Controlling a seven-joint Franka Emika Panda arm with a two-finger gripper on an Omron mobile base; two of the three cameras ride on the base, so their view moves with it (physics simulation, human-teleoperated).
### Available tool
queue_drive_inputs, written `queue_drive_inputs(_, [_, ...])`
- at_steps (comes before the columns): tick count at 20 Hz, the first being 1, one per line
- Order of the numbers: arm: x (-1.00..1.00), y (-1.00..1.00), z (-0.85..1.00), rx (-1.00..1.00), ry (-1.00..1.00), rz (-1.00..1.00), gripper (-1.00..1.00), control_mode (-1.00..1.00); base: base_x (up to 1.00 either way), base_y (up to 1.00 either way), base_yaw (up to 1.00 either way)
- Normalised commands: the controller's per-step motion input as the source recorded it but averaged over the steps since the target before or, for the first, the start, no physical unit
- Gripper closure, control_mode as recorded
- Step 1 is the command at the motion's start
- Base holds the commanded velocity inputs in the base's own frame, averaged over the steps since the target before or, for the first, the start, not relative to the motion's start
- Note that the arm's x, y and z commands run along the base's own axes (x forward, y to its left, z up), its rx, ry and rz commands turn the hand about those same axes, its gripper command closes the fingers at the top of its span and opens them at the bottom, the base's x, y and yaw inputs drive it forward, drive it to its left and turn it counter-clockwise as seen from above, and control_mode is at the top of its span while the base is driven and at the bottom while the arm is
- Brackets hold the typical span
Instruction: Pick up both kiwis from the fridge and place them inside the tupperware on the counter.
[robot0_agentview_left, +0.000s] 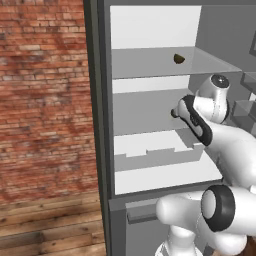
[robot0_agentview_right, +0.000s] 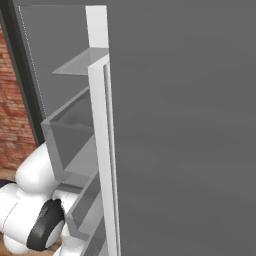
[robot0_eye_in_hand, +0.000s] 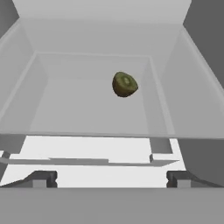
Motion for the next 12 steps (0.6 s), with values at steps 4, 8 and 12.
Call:
queue_drive_inputs(4, [0.48, 0.00, -0.11, 0.00, 0.00, 0.12, -1.00, -1.00, 0.00, 0.00, 0.00])
queue_drive_inputs(8, [0.45, 0.00, -0.10, 0.00, 0.00, 0.16, -1.00, -1.00, 0.00, 0.00, 0.00])
queue_drive_inputs(12, [0.34, 0.00, -0.10, 0.00, 0.00, 0.08, -1.00, -1.00, 0.00, 0.00, 0.00])
